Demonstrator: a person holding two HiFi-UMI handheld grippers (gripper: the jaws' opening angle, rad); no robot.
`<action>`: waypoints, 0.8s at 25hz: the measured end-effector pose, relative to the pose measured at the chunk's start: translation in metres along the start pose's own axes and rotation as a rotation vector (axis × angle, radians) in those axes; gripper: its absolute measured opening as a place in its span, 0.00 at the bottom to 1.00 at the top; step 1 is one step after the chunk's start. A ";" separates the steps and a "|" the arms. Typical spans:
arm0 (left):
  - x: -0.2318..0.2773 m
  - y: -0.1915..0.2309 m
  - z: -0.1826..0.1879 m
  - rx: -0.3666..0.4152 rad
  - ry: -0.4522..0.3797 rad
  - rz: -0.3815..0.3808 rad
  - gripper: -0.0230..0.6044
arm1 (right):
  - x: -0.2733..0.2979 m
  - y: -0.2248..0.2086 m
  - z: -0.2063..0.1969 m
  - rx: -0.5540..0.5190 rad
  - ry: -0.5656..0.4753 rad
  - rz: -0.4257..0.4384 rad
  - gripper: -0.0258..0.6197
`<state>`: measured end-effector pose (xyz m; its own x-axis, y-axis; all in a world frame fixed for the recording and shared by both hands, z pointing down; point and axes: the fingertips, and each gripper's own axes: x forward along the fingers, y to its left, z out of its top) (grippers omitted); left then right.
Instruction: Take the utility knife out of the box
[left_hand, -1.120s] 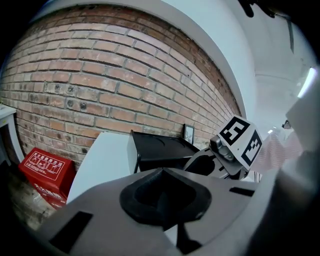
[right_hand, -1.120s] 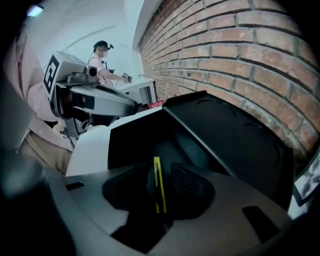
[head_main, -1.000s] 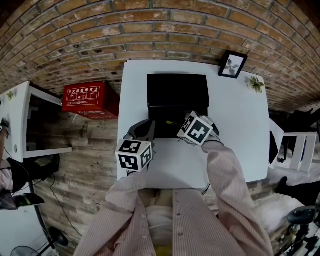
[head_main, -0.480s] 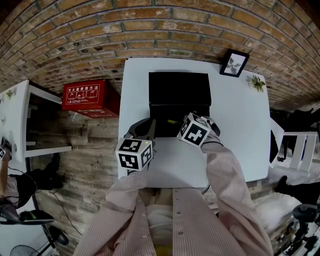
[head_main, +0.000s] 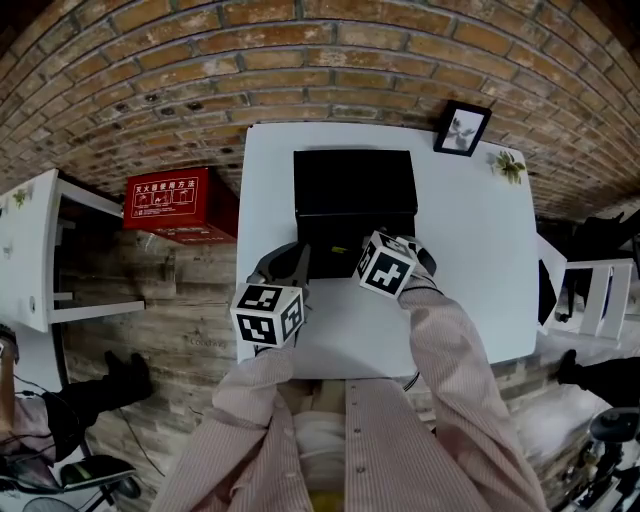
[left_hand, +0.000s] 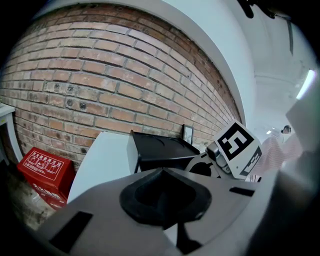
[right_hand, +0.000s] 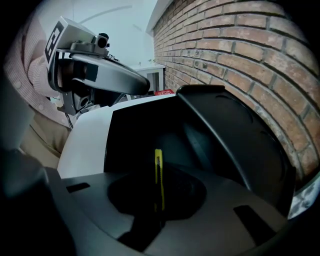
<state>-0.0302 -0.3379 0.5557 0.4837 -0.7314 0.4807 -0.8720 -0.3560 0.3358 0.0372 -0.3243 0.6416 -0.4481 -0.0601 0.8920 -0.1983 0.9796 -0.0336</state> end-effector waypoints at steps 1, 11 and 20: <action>-0.001 0.000 0.001 0.002 -0.003 -0.001 0.02 | -0.001 -0.001 0.001 0.001 -0.004 -0.007 0.12; -0.018 -0.001 0.012 0.037 -0.084 -0.001 0.02 | -0.034 -0.012 0.025 0.064 -0.174 -0.143 0.12; -0.038 -0.012 0.024 0.076 -0.157 -0.011 0.02 | -0.072 -0.003 0.042 0.121 -0.361 -0.268 0.12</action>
<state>-0.0398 -0.3201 0.5144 0.4806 -0.8073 0.3426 -0.8730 -0.4031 0.2747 0.0334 -0.3308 0.5582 -0.6375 -0.3923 0.6631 -0.4396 0.8920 0.1050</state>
